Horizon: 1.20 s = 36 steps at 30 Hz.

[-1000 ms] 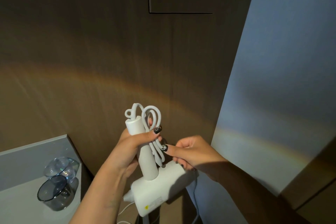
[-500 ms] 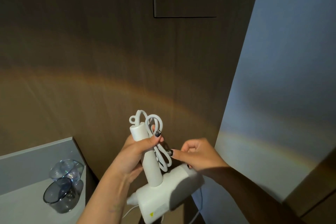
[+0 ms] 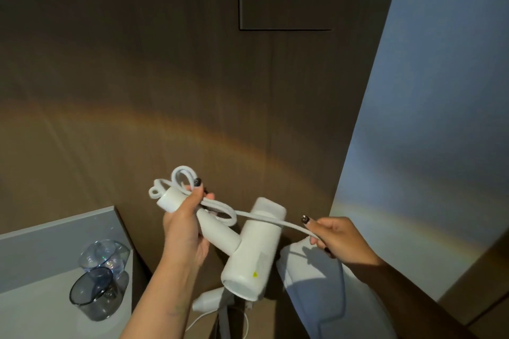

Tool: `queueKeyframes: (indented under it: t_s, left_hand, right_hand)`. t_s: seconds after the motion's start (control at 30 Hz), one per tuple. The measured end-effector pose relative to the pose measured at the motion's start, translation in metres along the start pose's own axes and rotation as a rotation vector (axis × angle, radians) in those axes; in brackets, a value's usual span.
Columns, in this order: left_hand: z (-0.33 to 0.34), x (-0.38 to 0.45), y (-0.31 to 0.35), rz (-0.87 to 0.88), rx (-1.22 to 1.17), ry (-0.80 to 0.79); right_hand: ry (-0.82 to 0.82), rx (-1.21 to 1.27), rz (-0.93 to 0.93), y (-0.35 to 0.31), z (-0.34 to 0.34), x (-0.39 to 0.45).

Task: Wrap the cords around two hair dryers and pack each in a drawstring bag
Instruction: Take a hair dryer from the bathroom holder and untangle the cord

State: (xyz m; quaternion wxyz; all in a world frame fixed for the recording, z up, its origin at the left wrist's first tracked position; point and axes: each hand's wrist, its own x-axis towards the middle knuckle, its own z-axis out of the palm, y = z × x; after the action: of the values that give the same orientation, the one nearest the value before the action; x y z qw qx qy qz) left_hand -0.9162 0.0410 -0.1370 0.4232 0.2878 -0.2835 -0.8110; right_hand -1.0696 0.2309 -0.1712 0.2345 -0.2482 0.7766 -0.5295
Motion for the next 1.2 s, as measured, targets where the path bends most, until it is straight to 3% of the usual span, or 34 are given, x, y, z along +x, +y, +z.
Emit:
queueKeyframes:
  t_s: [0.1,0.47,0.63,0.73,0.83,1.0,1.1,1.2]
  left_hand:
    - [0.001,0.007,0.001,0.067,0.06,0.063]
    - [0.0,0.014,-0.001,0.159,0.219,-0.003]
    - [-0.002,0.01,-0.003,0.247,0.552,-0.138]
    - [-0.002,0.008,-0.002,0.281,0.737,-0.217]
    - [-0.002,0.004,-0.003,0.275,0.778,-0.308]
    - [-0.007,0.002,-0.006,0.246,0.873,-0.521]
    - [-0.012,0.003,-0.013,0.284,0.963,-0.55]
    - [-0.013,-0.001,-0.025,0.281,0.97,-0.484]
  right_hand:
    - [0.002,-0.049,-0.008,0.0,-0.004,0.002]
    - [-0.055,-0.504,-0.148,-0.03,0.016,0.0]
    - [-0.187,-0.365,-0.192,-0.067,0.025,-0.006]
    - [-0.17,-0.224,-0.165,-0.08,0.029,-0.002]
    - [-0.133,-0.082,-0.043,-0.084,0.032,-0.001]
    - [-0.255,0.128,0.064,-0.091,0.033,-0.006]
    - [-0.223,0.105,0.067,-0.091,0.035,-0.006]
    - [-0.189,0.072,0.069,-0.089,0.037,-0.006]
